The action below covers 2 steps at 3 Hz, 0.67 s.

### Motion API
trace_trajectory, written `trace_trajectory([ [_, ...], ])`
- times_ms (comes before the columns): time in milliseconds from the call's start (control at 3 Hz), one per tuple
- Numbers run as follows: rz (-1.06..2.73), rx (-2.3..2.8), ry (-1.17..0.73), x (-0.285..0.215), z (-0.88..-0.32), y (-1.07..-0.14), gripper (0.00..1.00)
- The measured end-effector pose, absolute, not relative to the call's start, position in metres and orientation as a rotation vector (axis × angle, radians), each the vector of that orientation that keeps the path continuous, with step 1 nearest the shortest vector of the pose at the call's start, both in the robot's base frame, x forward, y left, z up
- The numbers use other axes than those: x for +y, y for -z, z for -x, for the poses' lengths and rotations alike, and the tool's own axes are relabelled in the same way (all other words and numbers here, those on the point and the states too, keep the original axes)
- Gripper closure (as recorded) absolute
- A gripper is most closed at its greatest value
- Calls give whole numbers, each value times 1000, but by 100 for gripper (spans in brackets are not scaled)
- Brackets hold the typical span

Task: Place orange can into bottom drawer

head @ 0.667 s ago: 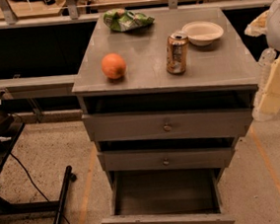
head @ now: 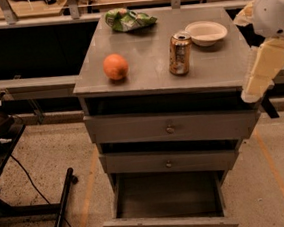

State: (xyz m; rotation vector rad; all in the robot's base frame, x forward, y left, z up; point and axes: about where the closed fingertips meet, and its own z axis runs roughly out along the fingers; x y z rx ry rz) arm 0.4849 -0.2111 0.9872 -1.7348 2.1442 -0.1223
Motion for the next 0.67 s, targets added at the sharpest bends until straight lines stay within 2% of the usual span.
trace_trajectory([
  [667, 1603, 1984, 136, -187, -628, -1014, 0],
])
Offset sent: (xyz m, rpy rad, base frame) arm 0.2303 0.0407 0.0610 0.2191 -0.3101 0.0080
